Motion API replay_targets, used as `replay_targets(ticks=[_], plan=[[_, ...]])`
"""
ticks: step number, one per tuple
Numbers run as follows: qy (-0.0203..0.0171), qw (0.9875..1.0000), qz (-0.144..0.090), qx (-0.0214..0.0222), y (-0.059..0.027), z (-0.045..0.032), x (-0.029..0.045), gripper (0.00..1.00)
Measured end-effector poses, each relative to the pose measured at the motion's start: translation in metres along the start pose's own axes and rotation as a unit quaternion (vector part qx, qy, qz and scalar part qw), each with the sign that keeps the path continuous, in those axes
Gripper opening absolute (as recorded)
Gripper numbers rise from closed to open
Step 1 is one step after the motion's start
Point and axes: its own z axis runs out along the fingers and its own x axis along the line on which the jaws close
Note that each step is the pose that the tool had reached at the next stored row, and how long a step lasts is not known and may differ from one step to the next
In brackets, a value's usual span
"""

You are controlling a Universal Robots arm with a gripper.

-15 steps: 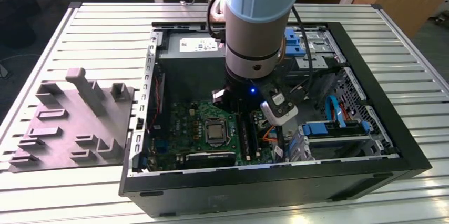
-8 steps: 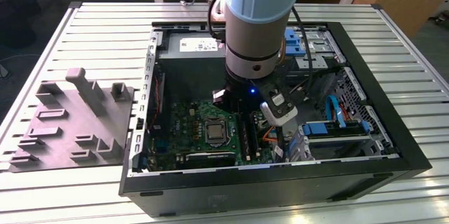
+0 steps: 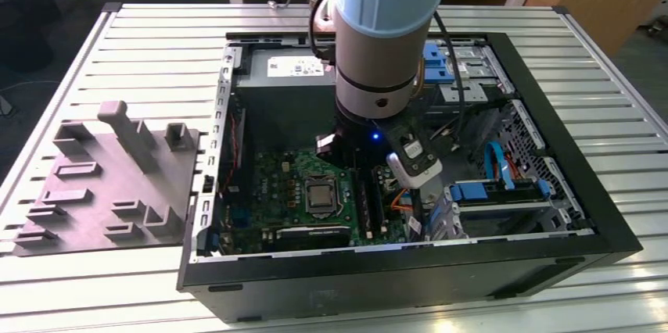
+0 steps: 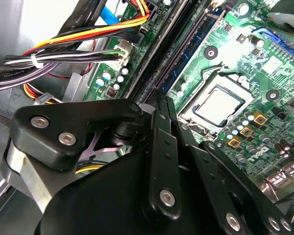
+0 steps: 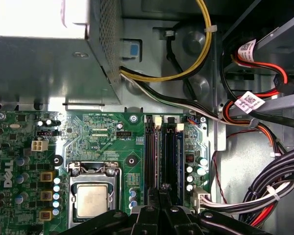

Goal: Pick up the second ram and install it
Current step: 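Insert the second ram into the second slot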

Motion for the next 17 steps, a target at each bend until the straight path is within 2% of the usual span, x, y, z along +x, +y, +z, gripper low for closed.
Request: replay_targets(ticks=[5, 17], plan=[[0.0000, 1.0000, 0.000, 0.0009, 0.0003, -0.0027, -0.0002, 0.11], [-0.0003, 1.0000, 0.004, 0.0015, 0.0010, -0.0018, -0.0001, 0.11]])
